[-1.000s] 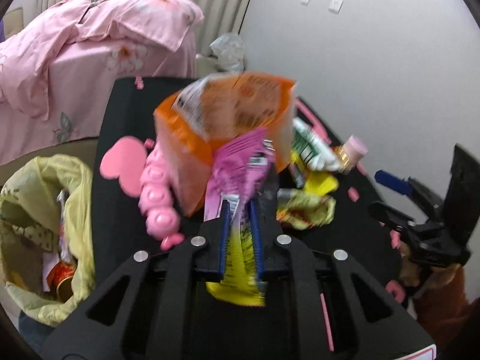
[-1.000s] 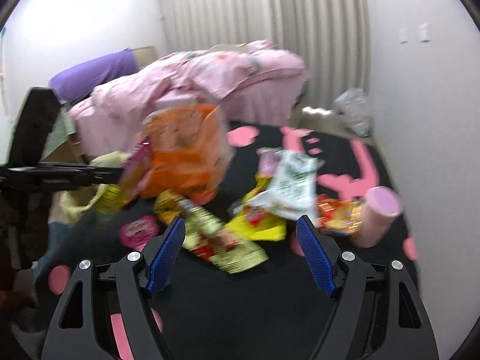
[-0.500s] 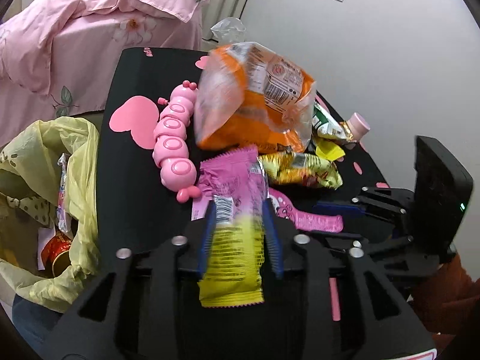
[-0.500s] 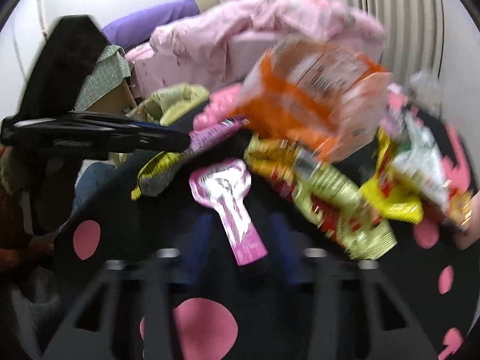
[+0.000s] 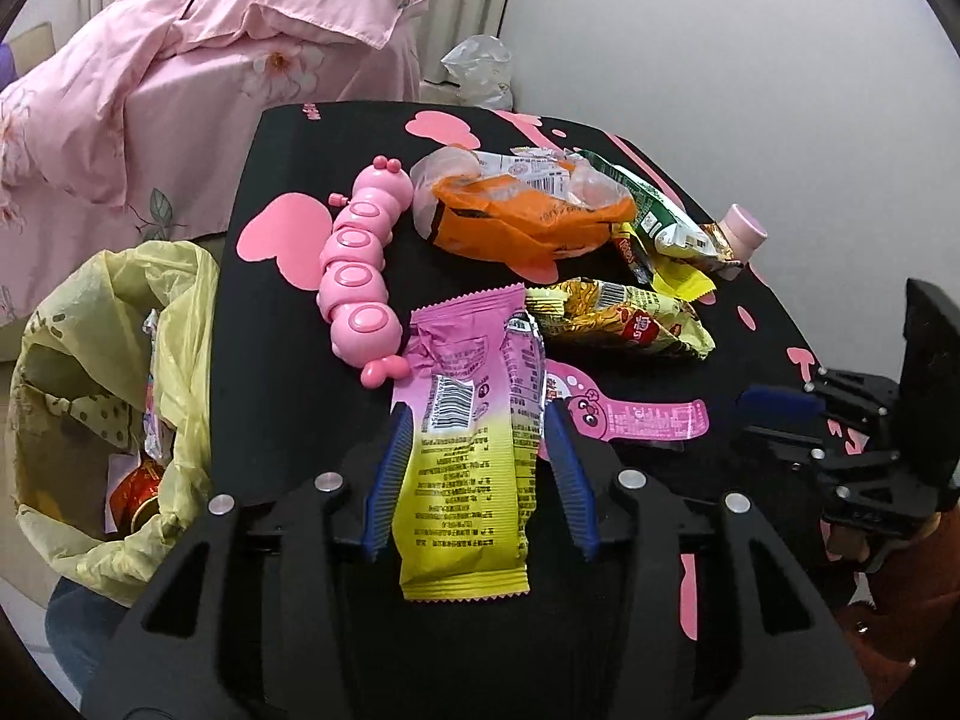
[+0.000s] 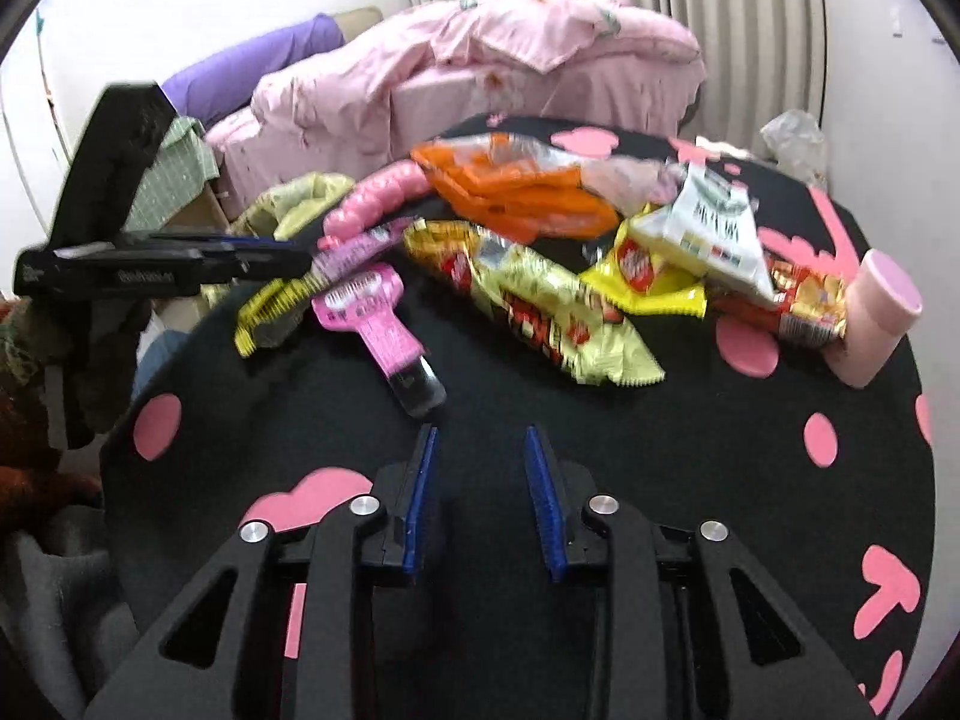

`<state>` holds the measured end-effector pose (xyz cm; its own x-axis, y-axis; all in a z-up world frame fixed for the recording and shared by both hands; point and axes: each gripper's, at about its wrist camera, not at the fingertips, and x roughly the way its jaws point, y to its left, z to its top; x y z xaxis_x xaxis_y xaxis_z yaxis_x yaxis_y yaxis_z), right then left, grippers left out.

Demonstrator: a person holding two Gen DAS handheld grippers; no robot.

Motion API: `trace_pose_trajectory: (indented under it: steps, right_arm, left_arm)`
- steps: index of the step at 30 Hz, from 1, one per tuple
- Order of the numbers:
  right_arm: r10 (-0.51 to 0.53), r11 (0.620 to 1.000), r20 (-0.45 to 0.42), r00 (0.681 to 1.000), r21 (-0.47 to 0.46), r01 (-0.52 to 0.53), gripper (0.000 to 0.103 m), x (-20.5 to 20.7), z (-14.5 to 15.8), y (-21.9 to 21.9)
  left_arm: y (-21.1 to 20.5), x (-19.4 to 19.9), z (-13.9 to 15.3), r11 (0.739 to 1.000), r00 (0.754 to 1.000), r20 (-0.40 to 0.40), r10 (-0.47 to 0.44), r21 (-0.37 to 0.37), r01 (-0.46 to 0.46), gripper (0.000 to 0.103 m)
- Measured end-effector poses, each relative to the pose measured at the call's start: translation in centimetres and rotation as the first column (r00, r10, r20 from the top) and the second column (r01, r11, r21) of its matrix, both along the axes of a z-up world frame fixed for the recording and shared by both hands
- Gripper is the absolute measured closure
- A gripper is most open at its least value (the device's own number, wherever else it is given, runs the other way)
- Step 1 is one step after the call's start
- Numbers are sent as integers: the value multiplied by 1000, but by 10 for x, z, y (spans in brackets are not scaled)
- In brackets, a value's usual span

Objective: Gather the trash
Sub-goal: 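Lift the pink-and-yellow wrapper with left gripper while right grasps the pink bear-face lollipop card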

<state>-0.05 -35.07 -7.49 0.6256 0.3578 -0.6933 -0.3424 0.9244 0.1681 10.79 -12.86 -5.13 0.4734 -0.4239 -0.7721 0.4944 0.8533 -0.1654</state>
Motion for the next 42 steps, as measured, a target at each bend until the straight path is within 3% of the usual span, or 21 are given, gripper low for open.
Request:
trace_pose_trajectory:
  steps: [1,7,11,13,18,19,27,29,30,31,35,38,42]
  right_arm:
    - [23,1000,10,1000,0,-23,58,2,3,4]
    - [172,983,64,983,-79,-166,57,35,14,51]
    - [244,958,6,970,-159,-240,57,65,3,80]
    - [249,956,-13,969,-155,-248,57,69,-1,85]
    - [164,982,-73,984,-79,-170,58,71,-10,67]
    - [136,987,-72,988,-73,-141,66,67,-10,59]
    - [26,996,-78,997,-87,-33,68,32,-14,17]
    - [42,997,-74,996,-57,-46,58,28,-17,12]
    - [77,997,-73,994,-25,-79,43,25,-19,11]
    - [102,994,-68,992,-24,-104,34,23,-20,12]
    - [118,978,-74,990,-165,-129,34,22,-18,26]
    - [94,969,3,996,-229,-90,34,14,-9,32]
    - [80,986,-8,997,-146,-80,34,21,-6,24]
  left_arm:
    - [2,-1,2,1000,1000,8,10,-1,-10,60]
    - [31,-4,17,992,991,58,119,-44,-117,59]
    - [50,-3,21,987,986,62,155,-57,-151,56]
    - [56,-4,19,986,986,55,158,-58,-154,56]
    - [53,-3,-1,990,993,-32,115,-76,-118,56]
    - [49,-2,-5,991,993,-40,108,-73,-111,56]
    - [9,3,-19,999,997,-60,40,-31,-42,56]
    - [-3,3,-21,1000,998,-52,31,3,-31,53]
    - [-6,2,-22,1000,999,-45,24,16,-24,51]
    - [-10,1,-22,1000,999,-40,13,29,-12,51]
    - [-13,-5,-23,999,999,-40,-12,40,14,51]
    - [-9,-8,-23,999,999,-50,-14,29,15,51]
    - [-4,-13,-22,1000,998,-63,-20,12,21,51]
